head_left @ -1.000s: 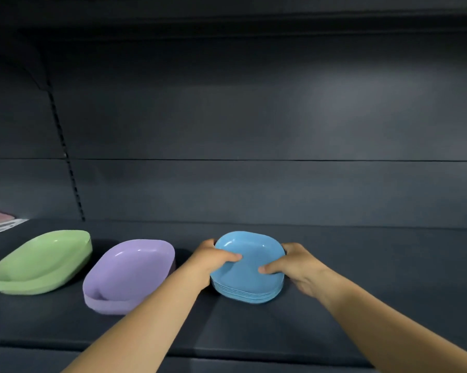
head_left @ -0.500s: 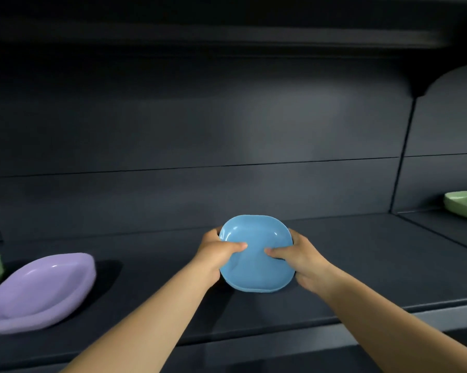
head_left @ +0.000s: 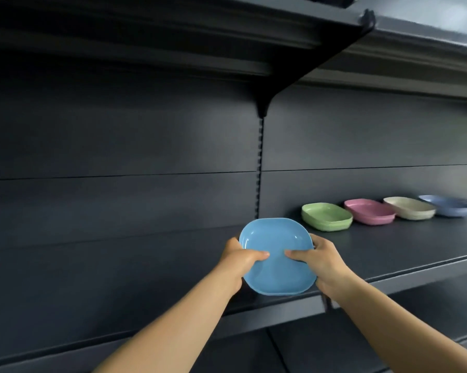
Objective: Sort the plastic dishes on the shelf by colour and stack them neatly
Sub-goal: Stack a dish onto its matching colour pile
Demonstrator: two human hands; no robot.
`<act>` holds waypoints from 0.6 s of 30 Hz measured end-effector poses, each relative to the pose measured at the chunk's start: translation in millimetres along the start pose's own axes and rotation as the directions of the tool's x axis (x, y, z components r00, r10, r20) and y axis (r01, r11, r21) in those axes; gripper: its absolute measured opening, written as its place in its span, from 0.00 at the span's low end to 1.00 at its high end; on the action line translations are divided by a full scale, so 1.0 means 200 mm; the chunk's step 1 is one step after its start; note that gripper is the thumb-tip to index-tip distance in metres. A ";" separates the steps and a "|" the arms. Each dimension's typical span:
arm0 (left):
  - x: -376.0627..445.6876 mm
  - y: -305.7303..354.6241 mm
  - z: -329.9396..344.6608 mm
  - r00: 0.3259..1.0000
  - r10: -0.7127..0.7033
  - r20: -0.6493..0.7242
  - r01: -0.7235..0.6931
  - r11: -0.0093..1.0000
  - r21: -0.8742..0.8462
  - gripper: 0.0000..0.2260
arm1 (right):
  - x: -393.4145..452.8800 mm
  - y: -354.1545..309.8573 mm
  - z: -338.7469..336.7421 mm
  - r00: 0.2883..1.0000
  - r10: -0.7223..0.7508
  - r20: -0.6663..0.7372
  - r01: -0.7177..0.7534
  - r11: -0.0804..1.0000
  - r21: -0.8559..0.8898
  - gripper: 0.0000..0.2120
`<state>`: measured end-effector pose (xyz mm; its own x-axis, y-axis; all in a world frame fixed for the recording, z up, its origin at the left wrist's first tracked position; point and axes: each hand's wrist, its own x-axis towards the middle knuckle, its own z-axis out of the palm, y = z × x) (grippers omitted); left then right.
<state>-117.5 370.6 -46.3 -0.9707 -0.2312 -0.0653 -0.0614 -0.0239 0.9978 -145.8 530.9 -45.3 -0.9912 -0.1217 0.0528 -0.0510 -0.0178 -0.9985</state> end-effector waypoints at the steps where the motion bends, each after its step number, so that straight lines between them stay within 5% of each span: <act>1: 0.02 0.00 0.11 1.000 -0.005 0.000 0.005 1.000 -0.001 0.21 | 0.02 0.00 -0.11 1.000 -0.001 -0.010 0.001 1.000 -0.007 0.16; 18: 0.52 -0.13 1.16 0.995 -0.095 0.022 0.089 0.976 0.197 0.25 | 0.58 0.12 -1.09 0.986 0.127 -0.107 -0.139 0.984 -0.108 0.16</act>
<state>-269.7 572.4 -77.6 -0.9653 -0.2063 -0.1600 -0.1923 0.1478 0.9701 -288.1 733.1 -65.5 -0.9969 -0.0160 -0.0765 0.0744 0.1070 -0.9915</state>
